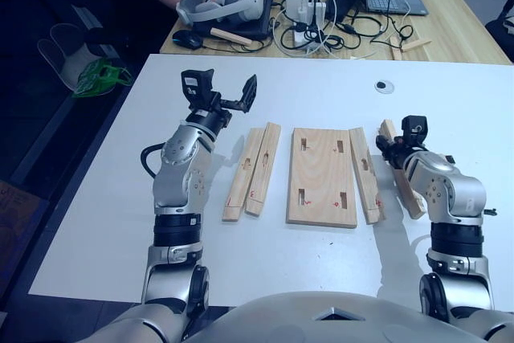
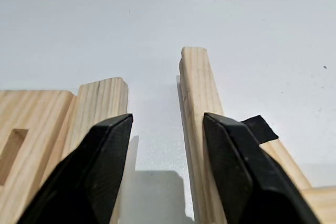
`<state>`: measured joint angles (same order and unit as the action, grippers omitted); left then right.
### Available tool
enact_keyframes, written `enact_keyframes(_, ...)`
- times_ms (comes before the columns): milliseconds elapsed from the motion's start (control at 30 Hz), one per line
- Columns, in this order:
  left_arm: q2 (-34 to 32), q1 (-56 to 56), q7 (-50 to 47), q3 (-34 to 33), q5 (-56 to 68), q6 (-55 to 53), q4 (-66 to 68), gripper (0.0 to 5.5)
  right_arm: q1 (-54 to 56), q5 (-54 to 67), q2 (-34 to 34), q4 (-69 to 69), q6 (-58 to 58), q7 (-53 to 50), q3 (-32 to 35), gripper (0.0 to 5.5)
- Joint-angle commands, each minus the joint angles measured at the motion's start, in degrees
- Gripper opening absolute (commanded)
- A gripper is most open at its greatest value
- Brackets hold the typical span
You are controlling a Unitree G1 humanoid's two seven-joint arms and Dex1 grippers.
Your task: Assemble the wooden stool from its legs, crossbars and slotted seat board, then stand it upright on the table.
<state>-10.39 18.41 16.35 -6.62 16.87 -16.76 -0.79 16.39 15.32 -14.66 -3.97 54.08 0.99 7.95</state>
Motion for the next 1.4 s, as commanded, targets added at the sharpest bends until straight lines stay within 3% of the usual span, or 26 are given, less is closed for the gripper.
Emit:
enact_keyframes(33,0.2,0.22,-0.22,0.27,-0.14,-0.27,-0.11,5.4,2.36,-2.66,-1.19,1.46,-0.8,-1.0,0.12,2.5)
enact_keyframes(400,-0.09,0.22,0.03,0.2,-0.05,-0.58,-0.25,5.4,2.59,0.05,4.44,5.51,4.88,-2.06,7.2,2.5)
enact_keyframes(700,0.34,0.34,-0.31,0.29,-0.1,-0.53,-0.16,5.4,3.03,-1.07,4.43,5.19,5.83,-2.43,6.72,1.08)
enact_keyframes(933,1.27,1.14,-1.04,0.02,0.05,0.26,0.95,5.4,4.22,-1.2,4.08,3.75,5.62,-1.38,6.55,1.03)
enact_keyframes(1267,3.11,3.17,-3.03,-3.11,3.69,-1.84,0.9,5.4,6.5,-6.32,-0.49,-1.35,-1.76,2.02,-1.84,1.02)
enact_keyframes(1400,7.56,9.13,-10.88,-7.93,12.07,-10.55,-1.17,5.4,7.34,-13.47,-8.93,-0.09,-11.31,9.08,-12.02,1.02)
